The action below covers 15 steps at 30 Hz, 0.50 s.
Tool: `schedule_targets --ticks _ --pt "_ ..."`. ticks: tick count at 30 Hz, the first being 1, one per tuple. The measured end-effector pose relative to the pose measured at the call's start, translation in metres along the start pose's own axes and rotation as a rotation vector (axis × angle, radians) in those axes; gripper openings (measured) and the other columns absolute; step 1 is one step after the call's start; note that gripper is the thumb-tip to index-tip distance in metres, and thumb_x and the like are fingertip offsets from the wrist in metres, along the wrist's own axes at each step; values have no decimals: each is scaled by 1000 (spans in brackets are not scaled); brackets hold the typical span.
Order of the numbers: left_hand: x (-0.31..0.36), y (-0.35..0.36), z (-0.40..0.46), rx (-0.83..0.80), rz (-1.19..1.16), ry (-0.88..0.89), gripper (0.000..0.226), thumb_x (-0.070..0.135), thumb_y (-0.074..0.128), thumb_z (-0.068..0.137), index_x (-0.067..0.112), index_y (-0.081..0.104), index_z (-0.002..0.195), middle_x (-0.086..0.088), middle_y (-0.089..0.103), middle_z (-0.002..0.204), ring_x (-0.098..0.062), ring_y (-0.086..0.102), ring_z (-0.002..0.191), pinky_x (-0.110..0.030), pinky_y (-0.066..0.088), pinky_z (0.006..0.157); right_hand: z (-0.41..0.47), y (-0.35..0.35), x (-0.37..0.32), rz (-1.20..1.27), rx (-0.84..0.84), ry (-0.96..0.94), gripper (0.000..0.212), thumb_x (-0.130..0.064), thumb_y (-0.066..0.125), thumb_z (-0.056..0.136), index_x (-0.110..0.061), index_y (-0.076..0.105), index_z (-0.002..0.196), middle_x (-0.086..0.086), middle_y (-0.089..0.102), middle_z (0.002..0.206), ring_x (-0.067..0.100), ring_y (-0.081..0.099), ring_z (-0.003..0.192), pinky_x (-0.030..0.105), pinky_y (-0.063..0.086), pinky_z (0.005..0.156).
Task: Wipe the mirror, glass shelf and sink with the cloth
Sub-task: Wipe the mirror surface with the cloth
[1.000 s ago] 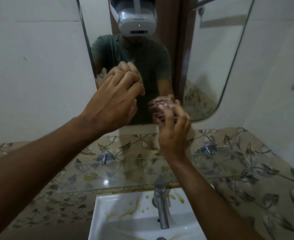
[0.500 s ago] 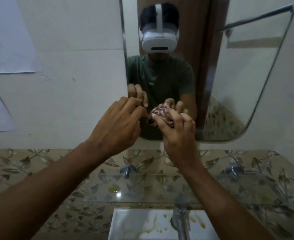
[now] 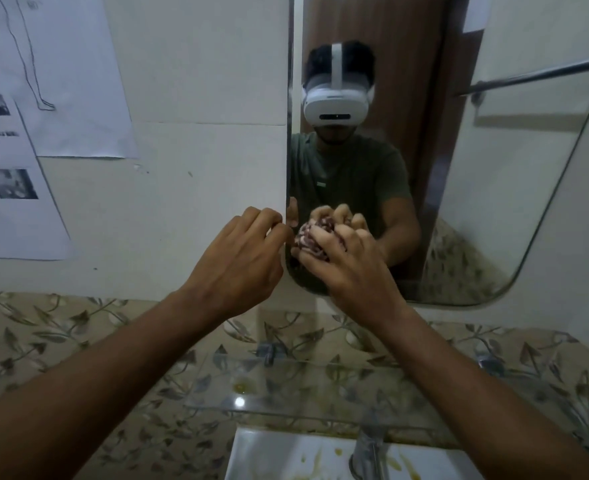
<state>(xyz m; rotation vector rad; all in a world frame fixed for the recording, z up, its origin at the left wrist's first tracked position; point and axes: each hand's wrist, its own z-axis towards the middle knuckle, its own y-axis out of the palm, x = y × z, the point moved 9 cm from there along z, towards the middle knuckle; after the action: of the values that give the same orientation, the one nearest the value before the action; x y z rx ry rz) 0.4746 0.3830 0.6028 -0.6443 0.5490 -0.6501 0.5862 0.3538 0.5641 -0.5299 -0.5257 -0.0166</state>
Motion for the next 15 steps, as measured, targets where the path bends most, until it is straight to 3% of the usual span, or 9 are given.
schedule_targets --ticks 5,11,15 --pt "-20 -15 6 58 -10 -123 30 22 62 88 13 59 117 -8 58 117 -23 52 103 -34 48 84 34 -13 7 -34 20 48 47 -17 44 94 -21 53 140 16 44 145 36 43 122 50 41 95" --pt "-36 -25 6 78 -4 -203 33 18 63 85 13 60 118 -7 57 118 -22 51 105 -32 48 84 11 5 -15 -44 -115 -286 49 -24 64 89 -21 52 137 15 45 141 36 45 118 52 46 92" --pt "-38 -24 5 63 20 -179 32 18 65 84 14 61 115 -6 59 114 -21 53 100 -32 49 82 57 -25 16 -66 18 -199 43 -20 62 94 -19 55 136 18 45 140 37 46 116 53 45 94"
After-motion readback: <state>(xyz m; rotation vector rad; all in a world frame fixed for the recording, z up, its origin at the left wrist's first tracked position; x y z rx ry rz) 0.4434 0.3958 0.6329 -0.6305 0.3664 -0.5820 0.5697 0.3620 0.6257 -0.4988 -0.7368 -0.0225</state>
